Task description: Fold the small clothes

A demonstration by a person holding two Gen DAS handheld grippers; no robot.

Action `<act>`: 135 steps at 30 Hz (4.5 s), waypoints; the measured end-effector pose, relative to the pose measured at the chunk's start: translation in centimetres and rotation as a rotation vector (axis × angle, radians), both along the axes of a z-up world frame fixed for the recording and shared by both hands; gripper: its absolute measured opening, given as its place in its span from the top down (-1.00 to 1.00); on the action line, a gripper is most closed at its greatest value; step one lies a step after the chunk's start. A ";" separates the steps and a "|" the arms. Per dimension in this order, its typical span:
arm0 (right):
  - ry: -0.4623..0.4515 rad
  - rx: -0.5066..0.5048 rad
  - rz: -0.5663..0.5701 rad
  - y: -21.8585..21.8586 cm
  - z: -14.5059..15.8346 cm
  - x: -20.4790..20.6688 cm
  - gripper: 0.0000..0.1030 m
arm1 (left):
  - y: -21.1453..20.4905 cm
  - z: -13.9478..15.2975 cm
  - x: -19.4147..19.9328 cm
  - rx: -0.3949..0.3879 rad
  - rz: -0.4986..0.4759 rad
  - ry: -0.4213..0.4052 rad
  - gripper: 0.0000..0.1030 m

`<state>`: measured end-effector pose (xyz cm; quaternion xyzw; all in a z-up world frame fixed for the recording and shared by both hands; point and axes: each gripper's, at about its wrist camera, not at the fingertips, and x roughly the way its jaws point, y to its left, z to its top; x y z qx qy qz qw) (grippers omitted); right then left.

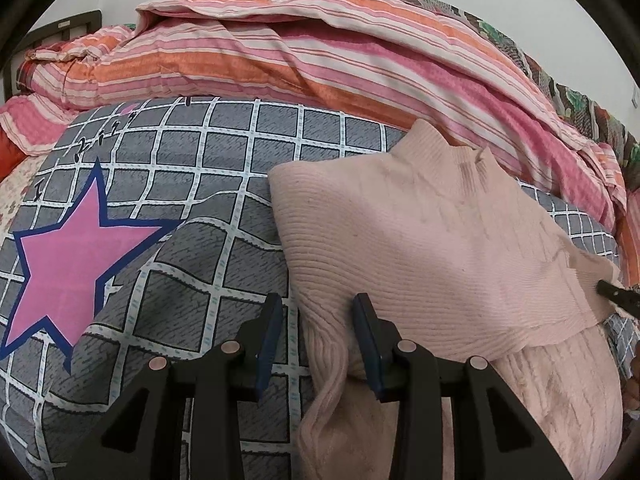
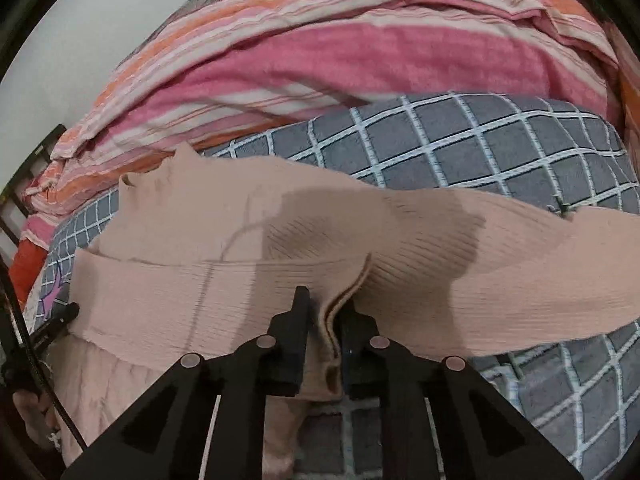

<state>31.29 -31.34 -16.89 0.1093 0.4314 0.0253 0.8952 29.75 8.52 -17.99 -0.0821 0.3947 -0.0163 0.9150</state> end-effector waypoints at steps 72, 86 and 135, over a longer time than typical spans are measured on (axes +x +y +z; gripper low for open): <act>-0.419 -0.250 0.012 11.8 14.3 -4.1 0.89 | 7.9 3.0 -4.2 -0.105 0.114 -0.088 -0.39; -0.195 -0.217 0.306 26.7 3.5 0.7 0.80 | 8.5 2.5 -3.9 -0.151 0.064 -0.082 -0.39; -0.033 -0.153 -0.001 2.9 -0.3 -2.3 0.50 | -0.7 0.8 -1.9 -0.096 -0.165 -0.074 0.19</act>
